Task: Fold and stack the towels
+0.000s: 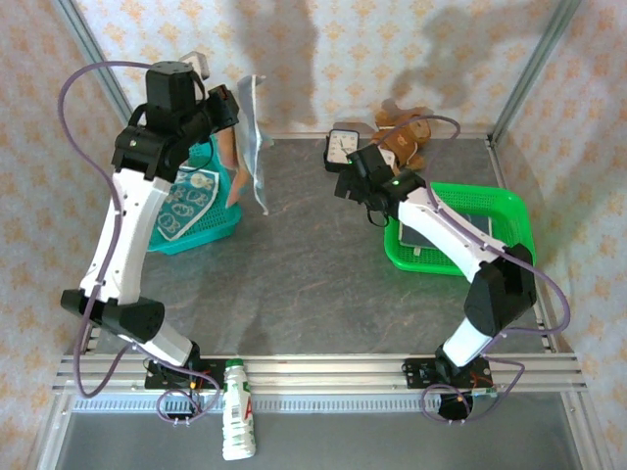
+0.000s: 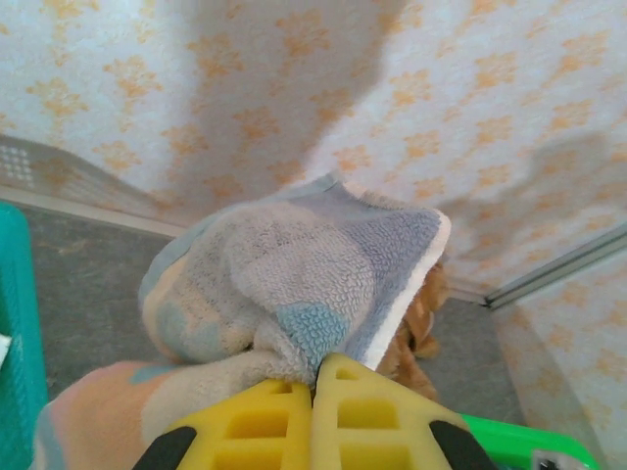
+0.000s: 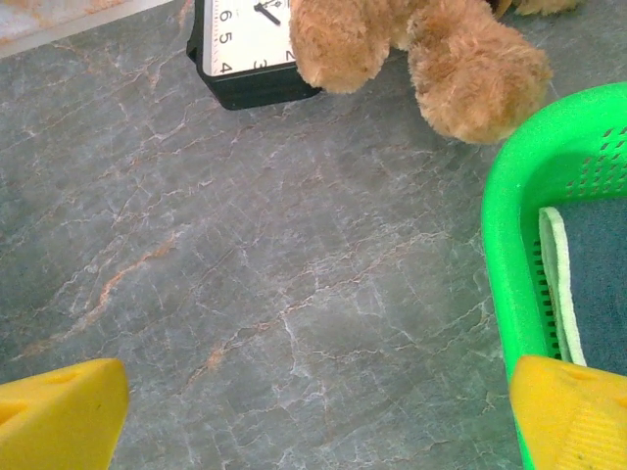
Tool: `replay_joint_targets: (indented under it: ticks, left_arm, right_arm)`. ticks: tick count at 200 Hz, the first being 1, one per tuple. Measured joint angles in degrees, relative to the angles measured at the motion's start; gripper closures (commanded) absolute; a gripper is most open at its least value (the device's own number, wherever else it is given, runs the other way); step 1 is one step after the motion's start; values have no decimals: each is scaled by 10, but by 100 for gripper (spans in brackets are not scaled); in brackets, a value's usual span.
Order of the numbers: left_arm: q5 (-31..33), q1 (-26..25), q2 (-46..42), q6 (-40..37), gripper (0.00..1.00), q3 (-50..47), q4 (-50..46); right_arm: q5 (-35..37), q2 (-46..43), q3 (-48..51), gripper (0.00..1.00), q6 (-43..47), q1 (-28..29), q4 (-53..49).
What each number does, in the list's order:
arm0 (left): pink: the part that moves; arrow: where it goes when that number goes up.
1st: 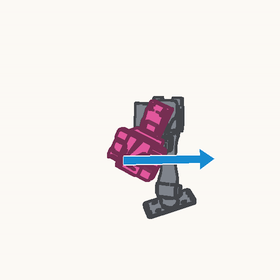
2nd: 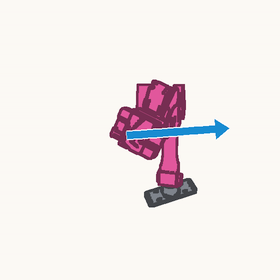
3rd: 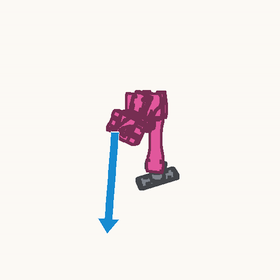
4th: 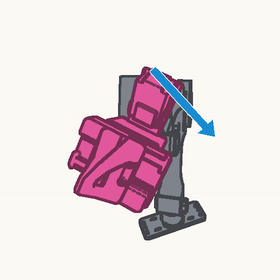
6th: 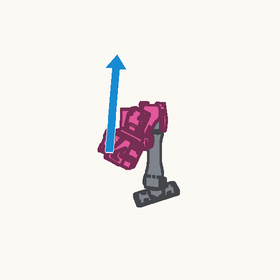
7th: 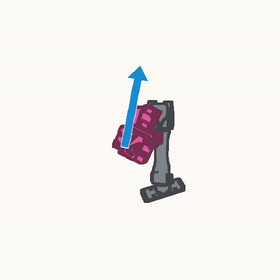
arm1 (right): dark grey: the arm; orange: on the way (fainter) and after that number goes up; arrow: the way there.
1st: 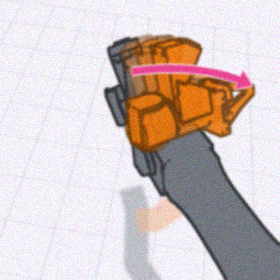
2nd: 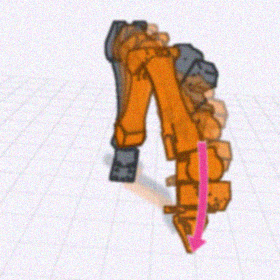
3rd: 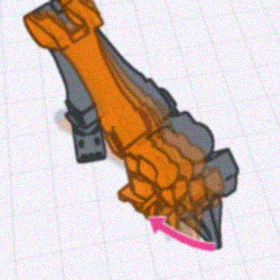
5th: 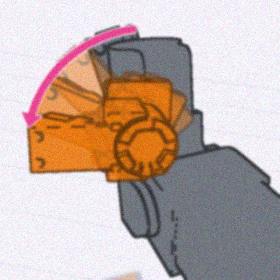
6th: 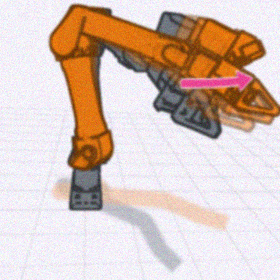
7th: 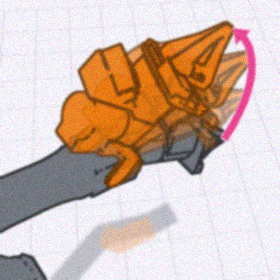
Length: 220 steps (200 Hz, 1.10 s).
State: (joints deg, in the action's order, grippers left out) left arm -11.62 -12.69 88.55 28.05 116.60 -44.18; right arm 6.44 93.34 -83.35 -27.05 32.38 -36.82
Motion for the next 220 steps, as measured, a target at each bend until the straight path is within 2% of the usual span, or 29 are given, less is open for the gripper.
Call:
replay_joint_targets:
  ticks: [67,137,177,220]
  left_arm:
    - [18,-65,-139,43,100,-100,36]
    - [47,-121,-202,86,100,-183,46]
    - [32,-124,-151,104,100,-225,57]
    - [-27,-98,30,86,100,-175,63]
  right_arm:
    - [13,-24,10,1,-2,0,13]
    - [24,-73,58,1,-9,0,24]
    - [28,-74,69,1,-13,0,24]
    - [28,-73,70,1,-13,0,22]
